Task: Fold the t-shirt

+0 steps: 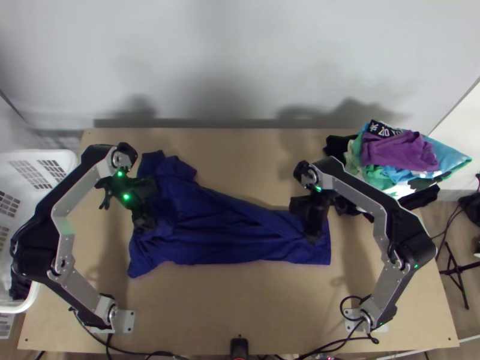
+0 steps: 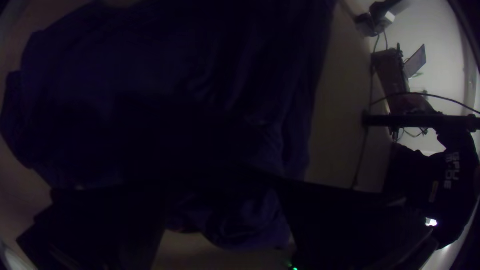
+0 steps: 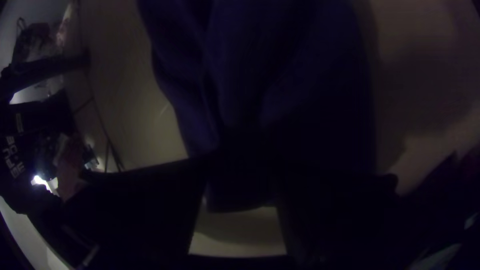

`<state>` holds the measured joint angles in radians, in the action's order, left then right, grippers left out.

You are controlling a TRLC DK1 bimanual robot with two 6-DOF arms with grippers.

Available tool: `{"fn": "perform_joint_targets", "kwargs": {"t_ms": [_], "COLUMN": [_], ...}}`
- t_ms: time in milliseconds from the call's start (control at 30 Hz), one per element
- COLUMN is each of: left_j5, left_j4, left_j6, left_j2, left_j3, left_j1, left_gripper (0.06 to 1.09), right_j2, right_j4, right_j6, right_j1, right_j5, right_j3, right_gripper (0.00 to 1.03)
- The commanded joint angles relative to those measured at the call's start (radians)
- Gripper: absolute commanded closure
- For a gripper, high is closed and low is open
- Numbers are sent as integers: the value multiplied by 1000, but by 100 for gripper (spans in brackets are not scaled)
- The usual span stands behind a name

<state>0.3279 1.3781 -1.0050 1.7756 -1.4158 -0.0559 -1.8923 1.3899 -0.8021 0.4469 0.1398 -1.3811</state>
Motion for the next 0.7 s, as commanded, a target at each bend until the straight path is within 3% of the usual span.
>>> {"fn": "perform_joint_targets", "kwargs": {"t_ms": [0,100,400,667], "left_j5": [8,20,5,3], "left_j4": [-11,12,26,15], "left_j6": [26,34,-20,220], "left_j2": [-15,-35,-111,203], "left_j3": [-48,-74,-124,-339], "left_j1": [39,59,165,218], "left_gripper": [10,10,10,11], "right_j2": [-5,12,52,52], "right_j4": [0,23,64,57], "right_j6": [32,38,96,182], "right_j1": [-7,-19,-65,-40], "right_j5": [-22,-20,-17,41], "right_j3": [-47,-84,-219,-269], "right_gripper": [14,5,4,5]}}
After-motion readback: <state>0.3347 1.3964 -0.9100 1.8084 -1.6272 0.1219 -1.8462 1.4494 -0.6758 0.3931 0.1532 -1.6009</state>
